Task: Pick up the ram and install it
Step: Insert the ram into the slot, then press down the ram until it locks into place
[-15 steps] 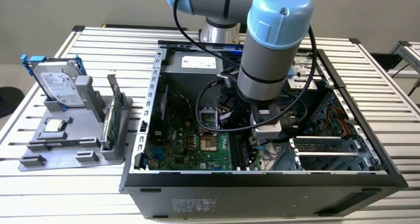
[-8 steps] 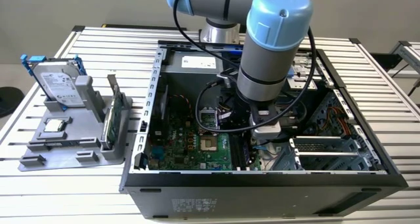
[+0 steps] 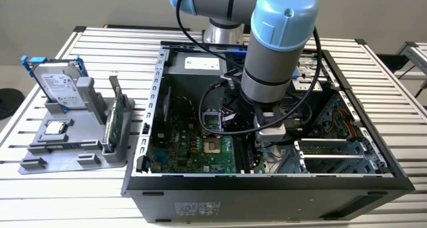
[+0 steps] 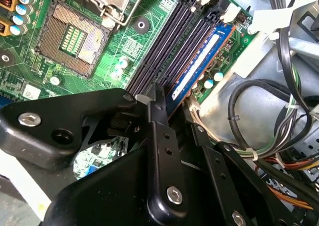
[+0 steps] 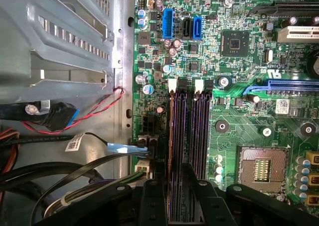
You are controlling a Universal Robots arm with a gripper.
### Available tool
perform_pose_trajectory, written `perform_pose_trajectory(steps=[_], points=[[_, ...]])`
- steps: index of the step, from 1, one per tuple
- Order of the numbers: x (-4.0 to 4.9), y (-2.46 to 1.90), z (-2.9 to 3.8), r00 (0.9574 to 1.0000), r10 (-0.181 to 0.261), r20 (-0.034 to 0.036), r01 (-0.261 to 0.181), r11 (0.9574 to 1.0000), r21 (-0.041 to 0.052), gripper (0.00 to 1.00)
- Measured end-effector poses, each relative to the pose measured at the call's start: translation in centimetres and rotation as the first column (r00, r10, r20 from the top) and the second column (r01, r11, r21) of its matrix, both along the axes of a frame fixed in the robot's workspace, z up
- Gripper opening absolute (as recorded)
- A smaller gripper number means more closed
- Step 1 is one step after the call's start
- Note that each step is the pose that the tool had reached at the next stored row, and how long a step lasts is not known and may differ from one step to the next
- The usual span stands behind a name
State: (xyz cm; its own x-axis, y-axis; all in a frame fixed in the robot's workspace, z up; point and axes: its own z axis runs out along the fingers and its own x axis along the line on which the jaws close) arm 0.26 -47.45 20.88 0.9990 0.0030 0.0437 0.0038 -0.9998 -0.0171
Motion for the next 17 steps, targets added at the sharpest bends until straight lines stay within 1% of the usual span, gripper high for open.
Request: perform_pose_trajectory(steps=[9, 12, 14, 16, 17], points=[[0.0, 0.0, 0.03, 1.0, 0.0, 0.0, 0.0, 1.0, 0.0007, 1.0], [0.0, 0.0, 0.19, 1.0, 0.0, 0.0, 0.0, 1.0, 0.0008, 1.0], [0.0, 0.0, 0.52, 1.0, 0.0, -0.0001, 0.0, 1.0, 0.0009, 1.0], [0.0, 0.0, 1.11, 1.0, 0.0, -0.0001, 0.0, 1.0, 0.0011, 1.0], [0.0, 0.0, 1.51, 1.0, 0.0, 0.0, 0.0, 1.0, 0.0015, 1.0]])
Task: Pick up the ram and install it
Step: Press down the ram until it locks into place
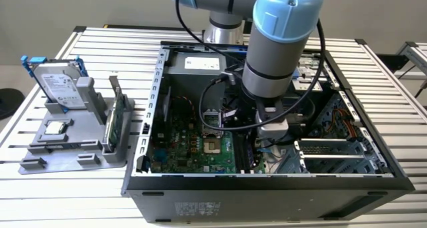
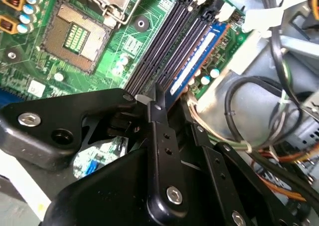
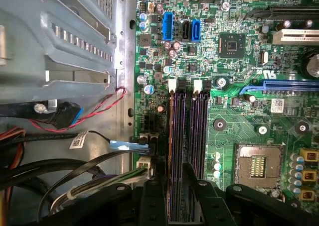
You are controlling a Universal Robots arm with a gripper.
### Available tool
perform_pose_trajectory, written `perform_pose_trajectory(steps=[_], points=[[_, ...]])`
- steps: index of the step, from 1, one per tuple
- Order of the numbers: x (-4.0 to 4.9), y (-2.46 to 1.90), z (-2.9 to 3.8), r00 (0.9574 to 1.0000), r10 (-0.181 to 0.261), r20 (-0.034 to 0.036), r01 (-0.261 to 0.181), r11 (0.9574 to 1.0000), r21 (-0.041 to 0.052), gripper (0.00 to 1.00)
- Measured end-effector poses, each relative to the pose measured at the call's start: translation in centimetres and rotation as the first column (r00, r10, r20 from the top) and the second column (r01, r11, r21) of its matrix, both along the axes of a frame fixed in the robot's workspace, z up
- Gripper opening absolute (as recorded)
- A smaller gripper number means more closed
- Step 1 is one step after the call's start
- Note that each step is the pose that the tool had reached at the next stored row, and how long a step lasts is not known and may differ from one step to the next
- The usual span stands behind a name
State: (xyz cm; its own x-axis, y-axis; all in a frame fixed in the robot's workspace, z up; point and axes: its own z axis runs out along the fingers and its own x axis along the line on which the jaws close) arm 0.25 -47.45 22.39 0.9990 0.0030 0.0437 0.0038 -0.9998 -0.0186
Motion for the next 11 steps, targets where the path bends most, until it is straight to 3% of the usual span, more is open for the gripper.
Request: perform_pose_trajectory(steps=[6, 9, 11], points=[[0.0, 0.0, 2.11, 1.0, 0.0, -0.0001, 0.0, 1.0, 0.0, 1.0], [-0.01, 0.0, 2.8, 1.0, 0.0, -0.0003, 0.0, 1.0, 0.0023, 1.0], [-0.01, -0.01, 2.84, 1.0, 0.0, -0.0004, 0.0, 1.0, 0.0026, 1.0]])
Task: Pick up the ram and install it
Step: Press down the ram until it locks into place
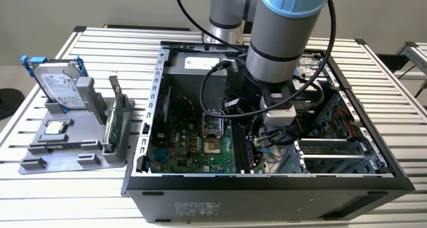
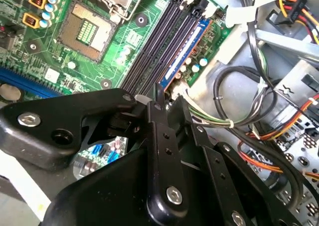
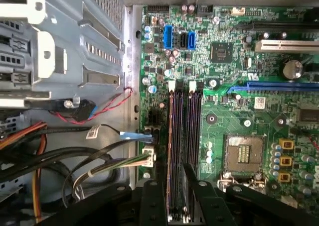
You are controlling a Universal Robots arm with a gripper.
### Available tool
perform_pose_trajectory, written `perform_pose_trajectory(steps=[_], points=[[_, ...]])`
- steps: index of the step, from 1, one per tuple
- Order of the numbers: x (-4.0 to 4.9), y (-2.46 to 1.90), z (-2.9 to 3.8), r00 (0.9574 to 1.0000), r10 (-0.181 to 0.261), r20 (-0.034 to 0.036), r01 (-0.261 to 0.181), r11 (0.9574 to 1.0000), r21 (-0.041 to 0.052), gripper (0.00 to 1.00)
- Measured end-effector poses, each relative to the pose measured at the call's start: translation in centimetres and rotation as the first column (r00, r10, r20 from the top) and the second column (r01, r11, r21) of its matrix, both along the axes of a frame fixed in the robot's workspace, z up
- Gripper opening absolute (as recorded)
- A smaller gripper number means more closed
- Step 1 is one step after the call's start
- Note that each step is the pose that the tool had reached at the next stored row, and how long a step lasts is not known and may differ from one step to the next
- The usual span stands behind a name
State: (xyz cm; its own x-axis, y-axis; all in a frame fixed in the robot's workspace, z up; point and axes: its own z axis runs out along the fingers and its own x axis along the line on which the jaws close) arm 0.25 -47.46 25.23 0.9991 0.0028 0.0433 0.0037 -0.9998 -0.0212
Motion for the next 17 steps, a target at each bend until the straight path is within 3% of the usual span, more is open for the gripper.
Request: perform_pose_trajectory(steps=[2, 3, 17], points=[[0.0, 0.0, 0.01, 1.0, 0.0, 0.0, 0.0, 1.0, 0.0001, 1.0], [0.0, 0.0, 0.02, 1.0, 0.0, -0.0001, 0.0, 1.0, -0.0001, 0.0], [0.0, 0.0, 0.06, 1.0, 0.001, -0.0002, -0.001, 1.0, 0.0001, 0.0]])
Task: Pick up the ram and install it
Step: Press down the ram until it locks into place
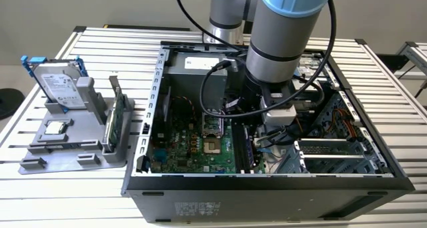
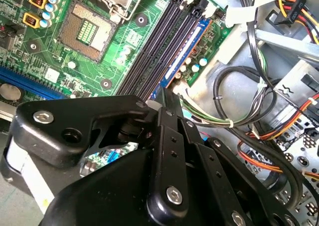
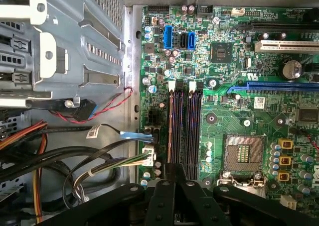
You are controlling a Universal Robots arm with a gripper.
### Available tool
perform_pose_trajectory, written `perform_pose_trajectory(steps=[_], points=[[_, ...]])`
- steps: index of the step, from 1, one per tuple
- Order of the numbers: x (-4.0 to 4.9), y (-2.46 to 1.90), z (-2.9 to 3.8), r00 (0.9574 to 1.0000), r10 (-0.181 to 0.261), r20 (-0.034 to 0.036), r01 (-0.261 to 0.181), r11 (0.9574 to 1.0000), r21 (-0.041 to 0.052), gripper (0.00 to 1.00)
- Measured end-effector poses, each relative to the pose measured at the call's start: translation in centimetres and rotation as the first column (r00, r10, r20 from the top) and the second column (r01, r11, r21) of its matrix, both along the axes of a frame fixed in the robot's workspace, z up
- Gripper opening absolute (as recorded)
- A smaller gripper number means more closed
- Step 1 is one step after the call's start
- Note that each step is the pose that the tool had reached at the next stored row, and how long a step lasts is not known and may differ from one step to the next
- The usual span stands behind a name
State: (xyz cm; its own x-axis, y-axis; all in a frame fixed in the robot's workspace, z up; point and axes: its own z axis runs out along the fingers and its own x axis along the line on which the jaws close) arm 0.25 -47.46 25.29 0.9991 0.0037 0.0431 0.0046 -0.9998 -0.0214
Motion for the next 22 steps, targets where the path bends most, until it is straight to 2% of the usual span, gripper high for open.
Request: perform_pose_trajectory(steps=[2, 5, 7, 10, 12, 16, 22], points=[[0.0, 0.0, 0.0, 1.0, 0.008, 0.0, -0.008, 1.0, 0.0, 0.0], [0.0, 0.0, 0.01, 0.9984, 0.057, -0.0001, -0.057, 0.9984, -0.0003, 0.0], [0.0, 0.0, 0.0, 0.9957, 0.093, 0.0, -0.093, 0.9957, 0.0, 0.0], [0.0, 0.0, 0.0, 0.9892, 0.147, 0.0, -0.147, 0.9892, 0.0, 0.0], [0.0, 0.0, 0.0, 0.9833, 0.182, -0.0001, -0.182, 0.9833, -0.0001, 0.0], [0.0, 0.0, 0.0, 0.9673, 0.254, 0.0, -0.254, 0.9673, -0.0001, 0.0], [0.0, 0.0, 0.0, 0.9355, 0.353, 0.0, -0.353, 0.9355, -0.0001, 0.0]])
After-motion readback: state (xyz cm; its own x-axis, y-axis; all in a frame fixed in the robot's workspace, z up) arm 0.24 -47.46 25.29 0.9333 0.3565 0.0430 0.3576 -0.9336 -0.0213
